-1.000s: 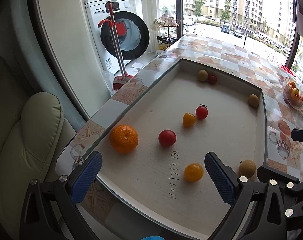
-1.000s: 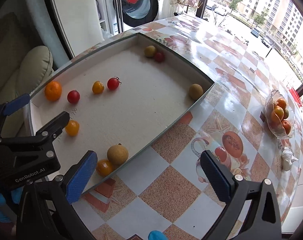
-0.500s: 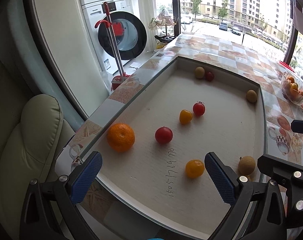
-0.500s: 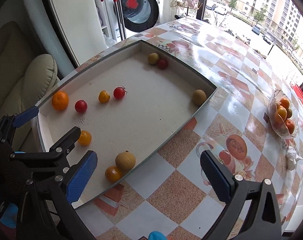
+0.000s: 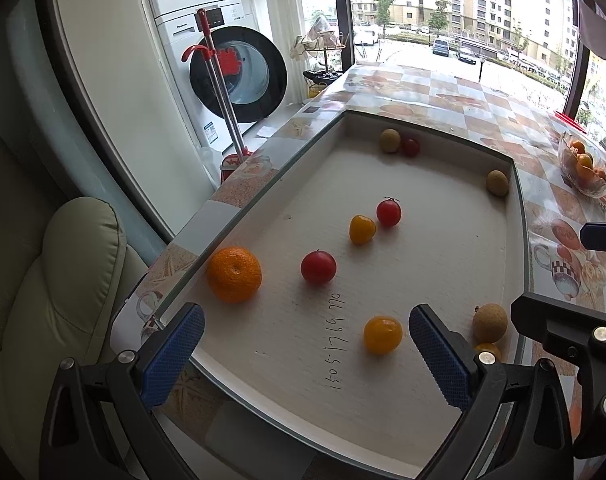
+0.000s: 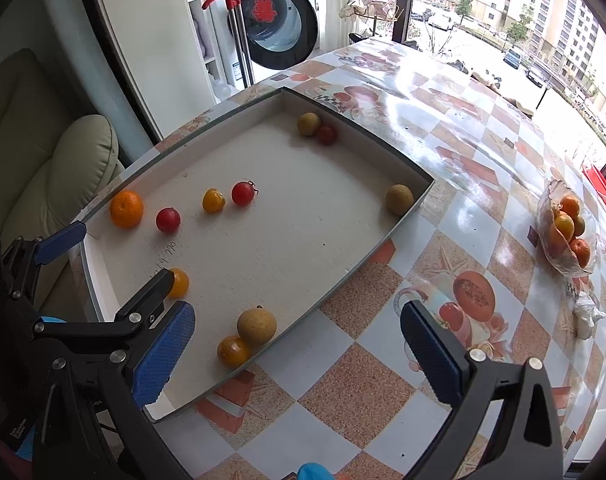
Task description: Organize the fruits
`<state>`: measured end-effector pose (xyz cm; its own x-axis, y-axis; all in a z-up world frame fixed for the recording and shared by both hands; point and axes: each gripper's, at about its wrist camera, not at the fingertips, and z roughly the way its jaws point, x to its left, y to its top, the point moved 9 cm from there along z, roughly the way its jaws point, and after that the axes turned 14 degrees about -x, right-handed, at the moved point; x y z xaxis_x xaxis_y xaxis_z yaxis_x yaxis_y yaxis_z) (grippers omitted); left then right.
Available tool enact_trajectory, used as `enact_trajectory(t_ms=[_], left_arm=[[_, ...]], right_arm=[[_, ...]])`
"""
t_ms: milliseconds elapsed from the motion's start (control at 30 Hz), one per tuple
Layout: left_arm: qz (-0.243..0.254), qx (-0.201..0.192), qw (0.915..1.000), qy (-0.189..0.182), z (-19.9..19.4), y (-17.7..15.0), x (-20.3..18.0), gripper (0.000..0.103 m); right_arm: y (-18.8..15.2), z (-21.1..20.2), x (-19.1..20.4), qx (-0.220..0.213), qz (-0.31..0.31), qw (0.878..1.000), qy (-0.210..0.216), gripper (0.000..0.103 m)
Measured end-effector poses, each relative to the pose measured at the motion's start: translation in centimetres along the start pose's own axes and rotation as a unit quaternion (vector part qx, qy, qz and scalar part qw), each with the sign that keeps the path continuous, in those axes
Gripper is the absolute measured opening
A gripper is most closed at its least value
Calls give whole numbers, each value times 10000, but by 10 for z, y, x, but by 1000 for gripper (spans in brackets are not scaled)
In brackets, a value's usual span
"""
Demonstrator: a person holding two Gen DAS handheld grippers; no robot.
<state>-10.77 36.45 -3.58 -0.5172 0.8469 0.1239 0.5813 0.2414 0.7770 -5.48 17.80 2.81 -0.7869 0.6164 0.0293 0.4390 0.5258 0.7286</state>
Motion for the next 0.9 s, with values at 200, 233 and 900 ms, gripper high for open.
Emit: enact_trajectory(t_ms=[200,233,900], left_arm=[[1,5,10000,18,-1,0,1,103],[4,5,10000,21,-1,0,1,103],[82,-1,10000,-42,-5,-2,-2,103]], right_arm=[[0,0,0,-4,17,10000,9,103],[0,0,0,-4,16,10000,12,103],[0,-4,5,-62,59,9999,119,103]])
